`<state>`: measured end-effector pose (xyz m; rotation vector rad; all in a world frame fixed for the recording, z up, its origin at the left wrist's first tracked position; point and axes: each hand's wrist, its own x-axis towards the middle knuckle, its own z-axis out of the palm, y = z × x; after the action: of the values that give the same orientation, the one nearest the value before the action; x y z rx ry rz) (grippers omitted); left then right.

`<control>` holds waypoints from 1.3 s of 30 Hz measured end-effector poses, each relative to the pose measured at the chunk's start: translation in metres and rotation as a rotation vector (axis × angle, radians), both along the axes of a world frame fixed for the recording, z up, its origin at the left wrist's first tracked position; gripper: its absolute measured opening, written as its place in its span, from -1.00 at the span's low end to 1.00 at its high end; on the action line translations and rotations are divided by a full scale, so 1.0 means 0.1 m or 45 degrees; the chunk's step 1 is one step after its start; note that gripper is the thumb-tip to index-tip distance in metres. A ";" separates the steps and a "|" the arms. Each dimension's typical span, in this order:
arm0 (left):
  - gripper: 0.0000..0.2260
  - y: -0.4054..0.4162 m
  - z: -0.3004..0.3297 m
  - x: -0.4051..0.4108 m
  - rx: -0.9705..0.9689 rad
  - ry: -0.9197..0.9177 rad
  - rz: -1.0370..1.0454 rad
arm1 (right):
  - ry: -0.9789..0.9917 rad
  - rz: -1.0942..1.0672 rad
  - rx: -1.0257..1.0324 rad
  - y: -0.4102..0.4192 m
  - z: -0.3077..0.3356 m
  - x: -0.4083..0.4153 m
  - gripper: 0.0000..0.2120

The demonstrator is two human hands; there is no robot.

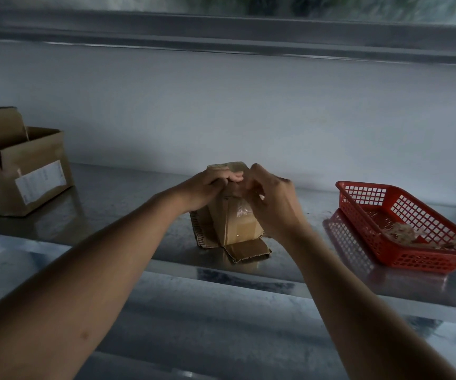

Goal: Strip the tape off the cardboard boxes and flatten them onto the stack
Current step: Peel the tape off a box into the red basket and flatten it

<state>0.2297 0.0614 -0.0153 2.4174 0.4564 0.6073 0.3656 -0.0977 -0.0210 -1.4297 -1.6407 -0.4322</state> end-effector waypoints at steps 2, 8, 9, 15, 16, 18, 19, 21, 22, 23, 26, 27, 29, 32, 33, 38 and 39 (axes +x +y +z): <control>-0.66 0.04 -0.05 0.00 0.033 -0.023 -0.057 | 0.118 -0.032 0.044 -0.02 -0.03 0.03 -0.65; -0.65 0.11 -0.06 0.04 -0.054 -0.047 -0.039 | 0.373 -0.361 0.170 -0.04 -0.21 0.14 -0.75; -0.65 0.10 -0.05 0.04 -0.059 -0.039 -0.029 | 0.399 -0.386 0.183 -0.06 -0.21 0.17 -0.75; -0.69 0.06 0.07 0.12 -0.094 0.076 0.037 | 0.376 -0.391 0.131 -0.08 -0.20 0.19 -0.76; -0.73 0.05 0.10 0.14 -0.076 0.109 0.062 | 0.357 -0.409 0.114 -0.08 -0.21 0.19 -0.78; -0.75 0.01 0.14 0.14 -0.017 0.164 0.115 | 0.360 -0.456 0.052 -0.08 -0.22 0.20 -0.81; -0.72 0.00 0.14 0.14 0.000 0.172 0.128 | 0.393 -0.467 0.025 -0.09 -0.23 0.20 -0.81; -0.67 0.02 0.13 0.09 0.008 0.152 0.116 | 0.566 -0.423 0.017 -0.13 -0.22 0.20 -0.82; -0.66 0.04 0.12 0.06 0.006 0.143 0.104 | 0.704 -0.379 0.041 -0.17 -0.21 0.21 -0.83; -0.65 0.06 0.12 0.03 -0.003 0.141 0.099 | 0.849 -0.335 0.074 -0.21 -0.18 0.24 -0.83; -0.62 0.09 0.13 0.02 -0.023 0.161 0.073 | 1.206 -0.201 0.104 -0.33 -0.07 0.33 -0.81; -0.62 0.08 0.14 0.05 -0.015 0.174 0.055 | 1.326 -0.134 0.114 -0.36 -0.06 0.34 -0.84; -0.64 0.04 0.17 0.10 0.009 0.215 0.041 | 1.514 0.032 0.126 -0.39 -0.03 0.35 -0.88; -0.69 -0.05 0.28 0.13 0.001 0.316 0.042 | 1.514 0.167 0.013 -0.41 -0.07 0.39 -0.70; -0.70 -0.09 0.32 0.14 0.012 0.337 0.047 | 1.453 0.137 -0.054 -0.40 -0.10 0.42 -0.64; -0.66 -0.25 0.33 0.22 0.050 0.287 0.137 | 0.958 -0.184 -0.360 -0.27 -0.24 0.46 -0.76; -0.58 -0.27 0.31 0.21 0.065 0.274 0.137 | 0.855 -0.244 -0.369 -0.26 -0.25 0.47 -0.84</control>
<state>0.2509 0.0346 0.0153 2.5315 0.6718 0.4087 0.4124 -0.1237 -0.0464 -1.7126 -1.0495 0.1885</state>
